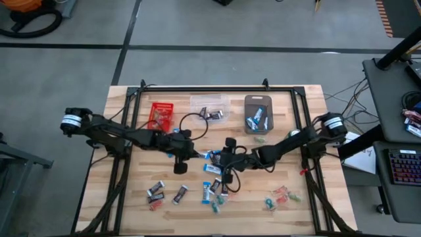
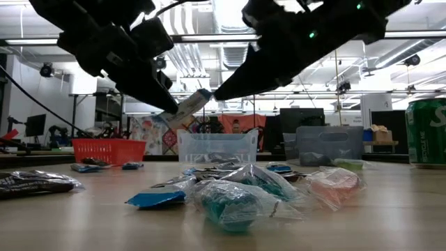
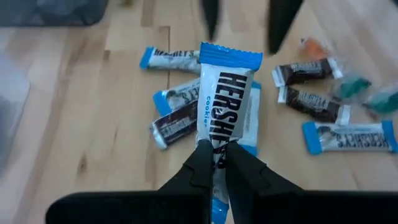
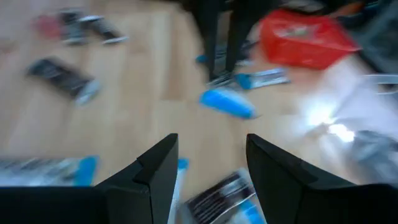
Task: Sort candy
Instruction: Put the white chocolate bar into the black bin
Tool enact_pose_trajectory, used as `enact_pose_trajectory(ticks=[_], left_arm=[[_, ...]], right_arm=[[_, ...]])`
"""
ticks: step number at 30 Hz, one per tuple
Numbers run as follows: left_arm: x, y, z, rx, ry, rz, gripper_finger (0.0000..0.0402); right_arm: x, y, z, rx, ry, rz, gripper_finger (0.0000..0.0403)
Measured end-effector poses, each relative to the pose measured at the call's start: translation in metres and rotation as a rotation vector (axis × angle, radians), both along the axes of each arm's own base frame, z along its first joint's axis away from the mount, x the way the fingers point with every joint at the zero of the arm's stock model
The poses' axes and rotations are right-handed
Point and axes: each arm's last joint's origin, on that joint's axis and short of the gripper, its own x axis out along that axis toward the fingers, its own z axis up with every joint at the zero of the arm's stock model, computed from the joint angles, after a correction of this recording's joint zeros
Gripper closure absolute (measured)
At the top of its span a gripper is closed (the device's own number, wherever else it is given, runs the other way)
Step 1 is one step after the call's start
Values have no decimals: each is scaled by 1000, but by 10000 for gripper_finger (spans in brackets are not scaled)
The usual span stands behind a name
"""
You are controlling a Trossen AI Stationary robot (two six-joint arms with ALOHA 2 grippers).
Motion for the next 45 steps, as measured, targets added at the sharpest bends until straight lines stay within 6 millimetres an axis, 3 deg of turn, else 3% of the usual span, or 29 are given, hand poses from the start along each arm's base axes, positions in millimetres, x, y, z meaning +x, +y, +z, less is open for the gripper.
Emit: enact_pose_trajectory(ticks=[6, 12, 20, 24, 32, 41, 45], left_arm=[[8, -2, -2, -54, -67, 36, 398], [17, -4, -8, -62, -101, 34, 398], [22, -6, -10, -114, -135, -6, 398], [22, -6, -9, -116, -137, -10, 398], [22, -7, -10, -140, -126, -15, 397], [21, -5, -9, -112, -107, -11, 322], [18, -5, -5, -81, -17, -13, 286]], right_arm=[[6, -3, -7, -66, -62, -119, 225], [7, 0, -9, -52, -39, 3, 225], [8, 1, -8, -78, -34, 32, 231], [8, 1, -8, -80, -30, 62, 267], [8, 3, -9, -57, -17, 119, 378], [5, 3, -6, -22, -2, 114, 380], [-2, -4, 4, -11, 53, 66, 380]])
